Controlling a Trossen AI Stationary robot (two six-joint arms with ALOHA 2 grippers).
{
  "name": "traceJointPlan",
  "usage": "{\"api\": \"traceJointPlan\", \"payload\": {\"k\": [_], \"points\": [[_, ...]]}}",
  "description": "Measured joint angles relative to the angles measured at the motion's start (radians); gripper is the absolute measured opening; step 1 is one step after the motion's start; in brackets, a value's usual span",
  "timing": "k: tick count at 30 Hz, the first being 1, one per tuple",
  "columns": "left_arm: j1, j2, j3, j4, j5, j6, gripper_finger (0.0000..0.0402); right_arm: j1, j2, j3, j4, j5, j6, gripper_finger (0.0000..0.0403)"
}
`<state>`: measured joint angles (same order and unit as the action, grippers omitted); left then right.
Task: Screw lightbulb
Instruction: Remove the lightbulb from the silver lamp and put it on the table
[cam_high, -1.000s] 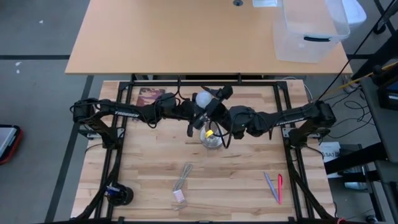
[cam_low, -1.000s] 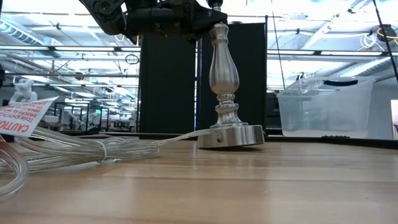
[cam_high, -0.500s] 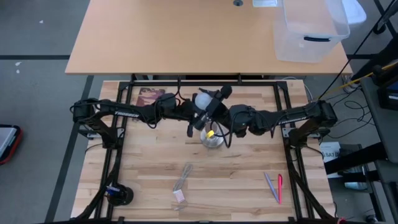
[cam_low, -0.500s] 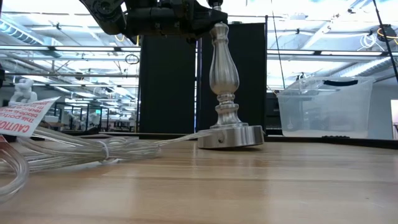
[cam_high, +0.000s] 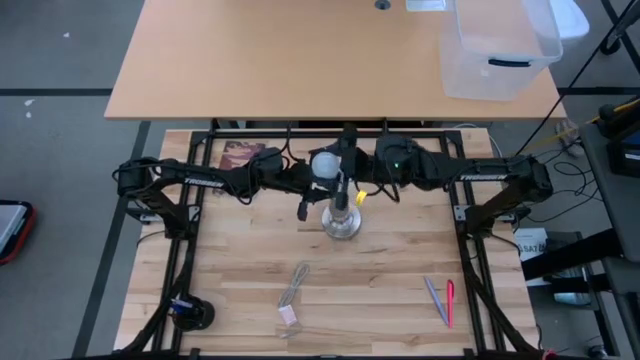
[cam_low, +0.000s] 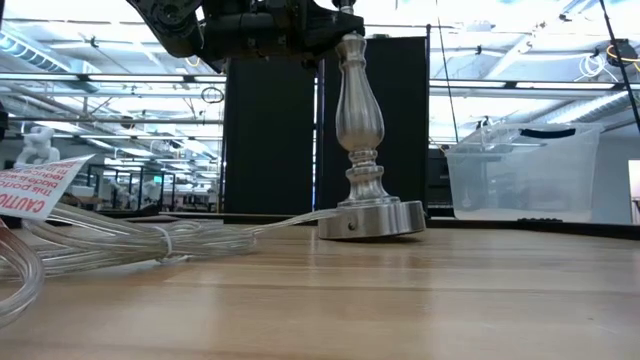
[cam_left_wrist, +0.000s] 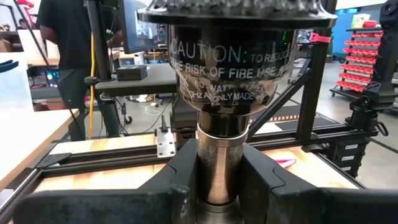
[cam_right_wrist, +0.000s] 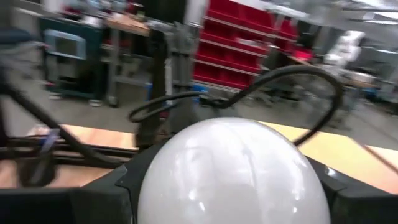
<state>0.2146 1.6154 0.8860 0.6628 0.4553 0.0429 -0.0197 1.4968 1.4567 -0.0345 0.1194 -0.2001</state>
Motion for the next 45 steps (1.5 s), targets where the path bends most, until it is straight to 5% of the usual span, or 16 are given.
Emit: {"api": "traceJointPlan", "payload": {"k": [7,14,36,45], "points": [[0.0,0.0,0.002,0.003,0.062,-0.002,0.0075,-0.137,-0.004,0.0,0.0,-0.449,0.022,0.0255],[0.0,0.001,0.003,0.014,0.075,-0.009,0.0075,-0.251,0.0,-0.002,0.019,-0.773,0.029,0.0249],[-0.002,0.0,0.003,-0.029,0.073,-0.001,0.0075,-0.296,0.09,-0.007,0.334,-1.208,0.065,0.025],[-0.002,-0.003,0.003,-0.051,0.067,0.001,0.0075,-0.296,0.179,-0.003,0.605,-1.345,0.22,0.0251]]}}
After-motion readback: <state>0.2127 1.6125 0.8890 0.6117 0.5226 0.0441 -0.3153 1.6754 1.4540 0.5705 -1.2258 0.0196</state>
